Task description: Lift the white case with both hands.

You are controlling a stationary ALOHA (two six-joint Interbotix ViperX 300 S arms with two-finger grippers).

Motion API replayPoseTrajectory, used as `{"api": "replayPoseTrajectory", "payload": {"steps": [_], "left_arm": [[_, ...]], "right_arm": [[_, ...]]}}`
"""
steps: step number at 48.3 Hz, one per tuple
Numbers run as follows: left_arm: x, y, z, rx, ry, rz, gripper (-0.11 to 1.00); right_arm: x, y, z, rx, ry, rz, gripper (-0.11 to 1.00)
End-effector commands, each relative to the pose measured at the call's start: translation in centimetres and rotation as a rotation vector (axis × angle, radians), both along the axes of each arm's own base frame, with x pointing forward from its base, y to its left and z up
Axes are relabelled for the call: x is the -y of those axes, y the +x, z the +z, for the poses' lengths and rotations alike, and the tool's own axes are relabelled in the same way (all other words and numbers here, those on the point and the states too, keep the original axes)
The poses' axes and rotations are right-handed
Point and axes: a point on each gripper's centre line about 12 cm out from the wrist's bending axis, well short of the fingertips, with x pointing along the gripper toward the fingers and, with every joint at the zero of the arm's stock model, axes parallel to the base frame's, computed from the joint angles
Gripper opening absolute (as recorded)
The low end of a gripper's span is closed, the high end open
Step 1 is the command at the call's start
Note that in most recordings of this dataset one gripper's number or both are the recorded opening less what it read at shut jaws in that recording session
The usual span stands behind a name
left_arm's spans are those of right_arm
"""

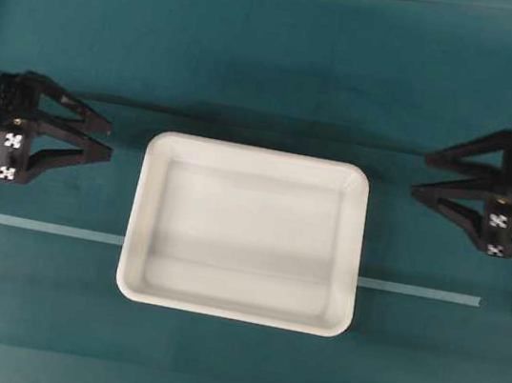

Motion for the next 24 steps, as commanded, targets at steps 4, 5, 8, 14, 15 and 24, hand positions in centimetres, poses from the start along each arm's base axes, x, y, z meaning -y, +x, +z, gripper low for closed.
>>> {"api": "replayPoseTrajectory", "payload": {"steps": [4,5,8,14,15,24], "left_arm": [[0.2,-0.1,2.3,0.054,0.174,-0.042,0.95],[0.2,-0.2,2.6,0.061,0.200,-0.047,0.95],[0.2,-0.6,3.2,0.080,0.281,-0.059,0.94],[0.3,-1.5,4.5,0.119,0.414,-0.072,0.94],[0.3,-1.6,4.6,0.125,0.431,-0.073,0.93],[0.4,-2.9,6.0,0.182,0.475,-0.065,0.92]], "right_arm": [[0.0,-0.4,2.2,0.077,-0.229,0.061,0.89],[0.0,-0.5,2.4,0.080,-0.252,0.069,0.89],[-0.1,-0.9,2.8,0.087,-0.309,0.082,0.89],[-0.1,-1.7,3.9,0.115,-0.369,0.089,0.89],[-0.2,-1.8,4.0,0.121,-0.370,0.088,0.89],[-0.3,-2.6,5.0,0.165,-0.380,0.081,0.89]]}}
